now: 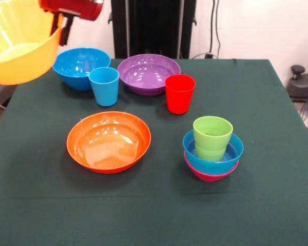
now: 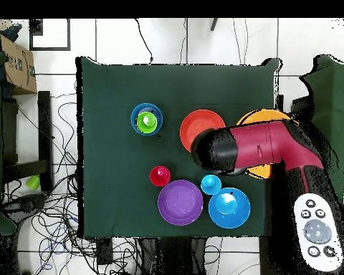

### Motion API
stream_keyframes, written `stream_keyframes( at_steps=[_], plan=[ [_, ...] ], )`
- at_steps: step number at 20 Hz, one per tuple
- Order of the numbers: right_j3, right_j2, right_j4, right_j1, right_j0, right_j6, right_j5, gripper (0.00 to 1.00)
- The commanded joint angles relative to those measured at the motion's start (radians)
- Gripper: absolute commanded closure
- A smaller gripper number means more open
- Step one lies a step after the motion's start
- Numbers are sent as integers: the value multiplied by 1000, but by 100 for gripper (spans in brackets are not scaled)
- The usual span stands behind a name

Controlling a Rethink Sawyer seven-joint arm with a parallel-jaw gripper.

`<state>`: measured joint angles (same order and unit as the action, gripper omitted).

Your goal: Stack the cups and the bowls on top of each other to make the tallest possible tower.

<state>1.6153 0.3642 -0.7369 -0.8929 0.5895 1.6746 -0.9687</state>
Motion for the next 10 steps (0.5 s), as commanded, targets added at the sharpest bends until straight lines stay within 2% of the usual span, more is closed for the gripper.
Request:
stream_keyframes(
  at_steps=[1,10],
  plan=[
    [-64,120,79,18,-62,-209,-134,100],
    [-136,108,88,87,-125,-98,-127,100]
  ],
)
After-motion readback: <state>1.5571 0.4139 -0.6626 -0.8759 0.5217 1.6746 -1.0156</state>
